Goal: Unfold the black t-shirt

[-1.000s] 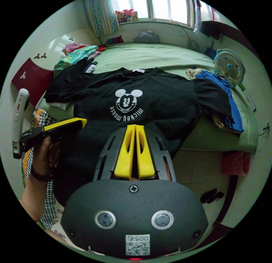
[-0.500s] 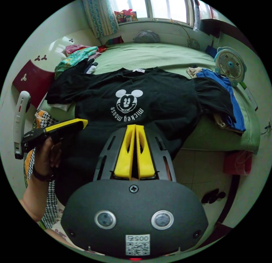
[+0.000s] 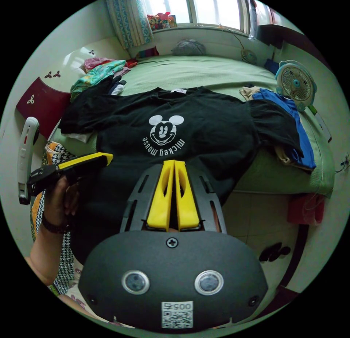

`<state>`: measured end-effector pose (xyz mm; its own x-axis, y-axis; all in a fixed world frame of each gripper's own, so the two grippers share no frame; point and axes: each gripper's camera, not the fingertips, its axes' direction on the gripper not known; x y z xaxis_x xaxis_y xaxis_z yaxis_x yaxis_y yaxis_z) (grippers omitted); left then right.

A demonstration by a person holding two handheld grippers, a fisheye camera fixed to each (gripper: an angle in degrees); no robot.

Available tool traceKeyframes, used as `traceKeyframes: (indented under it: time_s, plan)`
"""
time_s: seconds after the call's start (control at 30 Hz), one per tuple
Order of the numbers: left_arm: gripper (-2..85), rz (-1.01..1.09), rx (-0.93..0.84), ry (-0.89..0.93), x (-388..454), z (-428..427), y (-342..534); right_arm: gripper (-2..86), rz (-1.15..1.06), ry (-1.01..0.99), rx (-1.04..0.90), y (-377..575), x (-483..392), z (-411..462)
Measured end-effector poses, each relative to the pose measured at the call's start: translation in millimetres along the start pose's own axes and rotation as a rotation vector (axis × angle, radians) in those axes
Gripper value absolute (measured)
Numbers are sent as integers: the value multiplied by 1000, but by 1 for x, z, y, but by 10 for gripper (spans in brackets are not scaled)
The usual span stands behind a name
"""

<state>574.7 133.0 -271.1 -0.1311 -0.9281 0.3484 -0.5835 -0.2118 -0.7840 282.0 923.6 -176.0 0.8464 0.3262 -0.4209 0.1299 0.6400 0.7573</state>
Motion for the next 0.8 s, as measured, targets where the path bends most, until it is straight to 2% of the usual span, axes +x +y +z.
traceKeyframes:
  time_s: [0.8]
  plan:
    - [-2,-6,-2,29,-69,-26,4,-12,31,-31,1,-43,-31,4]
